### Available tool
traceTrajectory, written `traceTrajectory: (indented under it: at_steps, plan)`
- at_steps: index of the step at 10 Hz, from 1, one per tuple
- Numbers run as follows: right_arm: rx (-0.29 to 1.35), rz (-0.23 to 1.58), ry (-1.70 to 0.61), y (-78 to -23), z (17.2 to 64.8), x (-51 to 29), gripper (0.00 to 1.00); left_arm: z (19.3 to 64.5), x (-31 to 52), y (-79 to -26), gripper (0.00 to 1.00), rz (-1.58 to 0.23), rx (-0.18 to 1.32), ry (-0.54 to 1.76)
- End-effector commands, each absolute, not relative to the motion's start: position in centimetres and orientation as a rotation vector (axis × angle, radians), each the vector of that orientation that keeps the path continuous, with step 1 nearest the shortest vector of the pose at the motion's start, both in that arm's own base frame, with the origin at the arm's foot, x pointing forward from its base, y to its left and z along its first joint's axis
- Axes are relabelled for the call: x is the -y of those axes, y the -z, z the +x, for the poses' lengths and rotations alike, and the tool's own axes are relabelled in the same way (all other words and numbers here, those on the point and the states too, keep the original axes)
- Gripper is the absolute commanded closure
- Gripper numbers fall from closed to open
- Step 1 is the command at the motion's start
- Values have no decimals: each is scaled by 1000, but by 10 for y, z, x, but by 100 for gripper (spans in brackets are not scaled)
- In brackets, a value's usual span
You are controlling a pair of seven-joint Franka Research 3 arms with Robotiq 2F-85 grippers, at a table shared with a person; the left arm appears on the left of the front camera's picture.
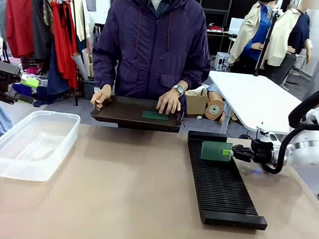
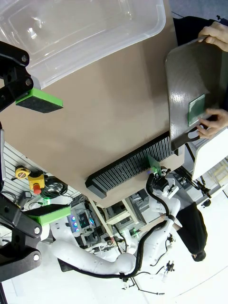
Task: Sort PCBs into racks and boxes based on the side picked up.
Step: If the short side of the Blank PCB is picked up, insert it into the PCB Rack ; if the long side is picked up, place it in the Organizing box.
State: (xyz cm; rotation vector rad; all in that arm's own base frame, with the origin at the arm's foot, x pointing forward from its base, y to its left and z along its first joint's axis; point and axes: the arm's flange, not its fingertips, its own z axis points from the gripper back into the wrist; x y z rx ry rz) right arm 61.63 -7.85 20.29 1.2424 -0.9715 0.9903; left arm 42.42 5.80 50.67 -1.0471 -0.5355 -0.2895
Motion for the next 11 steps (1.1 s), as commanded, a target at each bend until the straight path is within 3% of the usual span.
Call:
traceTrajectory:
  at_steps: [1,9,11]
  plan:
    - [991,1216,-1057,-200,621,77,100,423,-58,-508,0,-1055,535,294]
    - [1017,1238,-1016,-196,627,84,100,423,-58,-508,0,-1055,535,294]
    - [1020,1248,-1000,-201,627,85,65,423,-58,-508,0,-1055,535,294]
